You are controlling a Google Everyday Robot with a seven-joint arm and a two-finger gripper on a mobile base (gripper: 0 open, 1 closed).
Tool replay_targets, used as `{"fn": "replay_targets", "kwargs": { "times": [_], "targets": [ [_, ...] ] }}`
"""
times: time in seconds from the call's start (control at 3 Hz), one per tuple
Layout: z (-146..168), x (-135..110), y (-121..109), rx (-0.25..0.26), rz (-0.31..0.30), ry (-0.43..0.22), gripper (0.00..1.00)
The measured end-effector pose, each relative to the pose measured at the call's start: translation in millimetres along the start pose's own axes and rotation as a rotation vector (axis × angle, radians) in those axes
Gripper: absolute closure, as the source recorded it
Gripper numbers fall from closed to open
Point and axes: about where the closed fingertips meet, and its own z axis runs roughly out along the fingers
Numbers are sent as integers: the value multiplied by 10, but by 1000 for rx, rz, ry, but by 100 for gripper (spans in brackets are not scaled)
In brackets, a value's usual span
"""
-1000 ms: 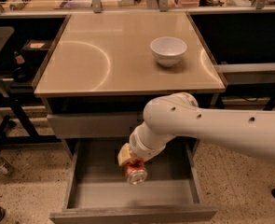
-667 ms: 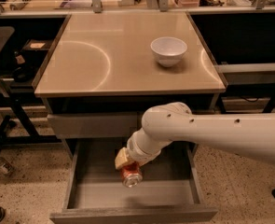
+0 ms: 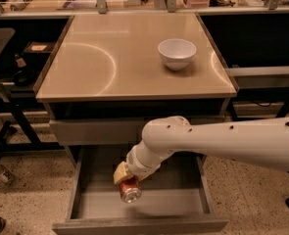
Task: Place coke can into middle drawer
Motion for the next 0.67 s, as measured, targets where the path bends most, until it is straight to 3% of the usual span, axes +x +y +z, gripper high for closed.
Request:
{"fn": "replay_targets", "kwargs": {
  "times": [0.33, 0.67],
  "targets": [
    [246, -4, -79, -9, 64, -17, 100],
    [560, -66, -263, -22, 167, -51, 100]
  ]
}}
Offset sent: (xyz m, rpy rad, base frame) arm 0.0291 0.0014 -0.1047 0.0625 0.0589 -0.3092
